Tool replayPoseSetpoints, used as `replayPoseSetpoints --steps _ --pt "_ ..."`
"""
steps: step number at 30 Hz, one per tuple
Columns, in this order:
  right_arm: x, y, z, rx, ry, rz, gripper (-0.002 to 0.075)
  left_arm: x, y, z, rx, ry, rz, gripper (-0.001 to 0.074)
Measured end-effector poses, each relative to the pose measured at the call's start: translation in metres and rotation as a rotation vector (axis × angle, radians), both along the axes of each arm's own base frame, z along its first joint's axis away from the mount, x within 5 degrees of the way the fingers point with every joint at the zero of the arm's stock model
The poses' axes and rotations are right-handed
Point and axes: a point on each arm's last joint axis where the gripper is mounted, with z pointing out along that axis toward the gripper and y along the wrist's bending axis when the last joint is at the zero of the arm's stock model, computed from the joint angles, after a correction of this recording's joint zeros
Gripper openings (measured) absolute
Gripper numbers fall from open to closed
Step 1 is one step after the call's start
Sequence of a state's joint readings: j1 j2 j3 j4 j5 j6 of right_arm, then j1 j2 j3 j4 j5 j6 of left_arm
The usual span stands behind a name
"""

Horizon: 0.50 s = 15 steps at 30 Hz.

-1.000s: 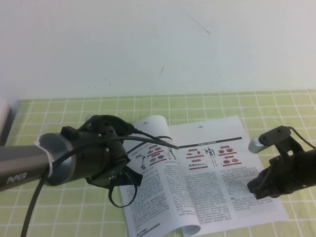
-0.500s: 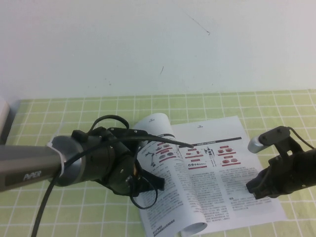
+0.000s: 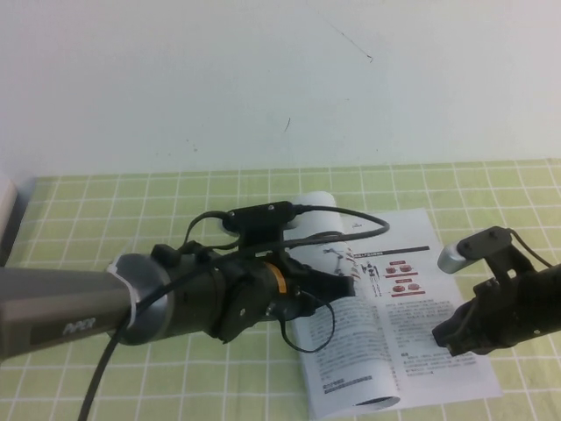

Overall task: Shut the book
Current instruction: 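Close the open booklet and leave it lying on the table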

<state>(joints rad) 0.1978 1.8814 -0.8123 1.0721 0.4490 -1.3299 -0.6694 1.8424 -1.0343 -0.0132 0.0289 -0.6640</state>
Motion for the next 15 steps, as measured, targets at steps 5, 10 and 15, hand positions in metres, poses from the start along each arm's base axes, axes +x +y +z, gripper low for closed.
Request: replayPoseSetpoints --steps 5,10,15 --pt "-0.001 0.001 0.0 0.011 0.01 0.006 -0.0003 -0.005 -0.02 -0.006 -0.042 -0.075 -0.065 -0.0004" --pt "-0.001 0.001 0.007 0.005 -0.016 0.015 -0.0003 -0.008 -0.027 -0.009 -0.014 -0.121 -0.137 -0.0004" --pt "-0.007 -0.004 0.027 -0.05 -0.112 0.06 -0.0003 -0.013 -0.026 0.018 0.003 -0.228 -0.22 -0.0002"
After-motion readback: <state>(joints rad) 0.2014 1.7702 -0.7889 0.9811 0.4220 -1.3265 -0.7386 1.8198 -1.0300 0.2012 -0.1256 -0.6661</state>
